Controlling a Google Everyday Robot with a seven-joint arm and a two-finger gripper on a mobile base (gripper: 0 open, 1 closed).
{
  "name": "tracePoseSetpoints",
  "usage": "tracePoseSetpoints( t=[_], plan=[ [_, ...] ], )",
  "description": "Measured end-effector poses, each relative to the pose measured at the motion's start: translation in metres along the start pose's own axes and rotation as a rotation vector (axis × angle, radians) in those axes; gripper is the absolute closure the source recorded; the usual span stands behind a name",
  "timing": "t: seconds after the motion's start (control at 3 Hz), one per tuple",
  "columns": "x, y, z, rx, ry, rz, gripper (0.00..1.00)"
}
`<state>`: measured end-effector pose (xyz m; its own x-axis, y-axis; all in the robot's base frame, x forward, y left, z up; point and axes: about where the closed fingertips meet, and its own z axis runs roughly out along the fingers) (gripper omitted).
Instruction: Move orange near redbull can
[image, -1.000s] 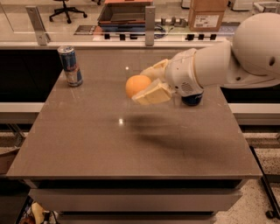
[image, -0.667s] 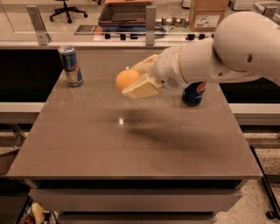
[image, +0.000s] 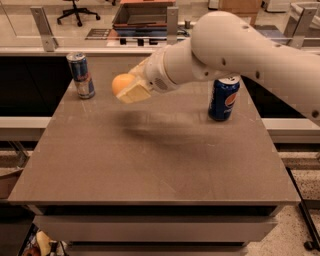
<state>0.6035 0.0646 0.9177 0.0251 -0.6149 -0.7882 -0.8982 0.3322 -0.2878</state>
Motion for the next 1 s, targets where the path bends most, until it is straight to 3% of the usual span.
tracePoseSetpoints(
  t=[0.67,1.0],
  plan=[
    [-0.006,-0.020,0.077,-0.033,-0.058,0.038,1.00],
    [-0.005,-0.021,0.107,-0.061,-0.053,0.034,1.00]
  ],
)
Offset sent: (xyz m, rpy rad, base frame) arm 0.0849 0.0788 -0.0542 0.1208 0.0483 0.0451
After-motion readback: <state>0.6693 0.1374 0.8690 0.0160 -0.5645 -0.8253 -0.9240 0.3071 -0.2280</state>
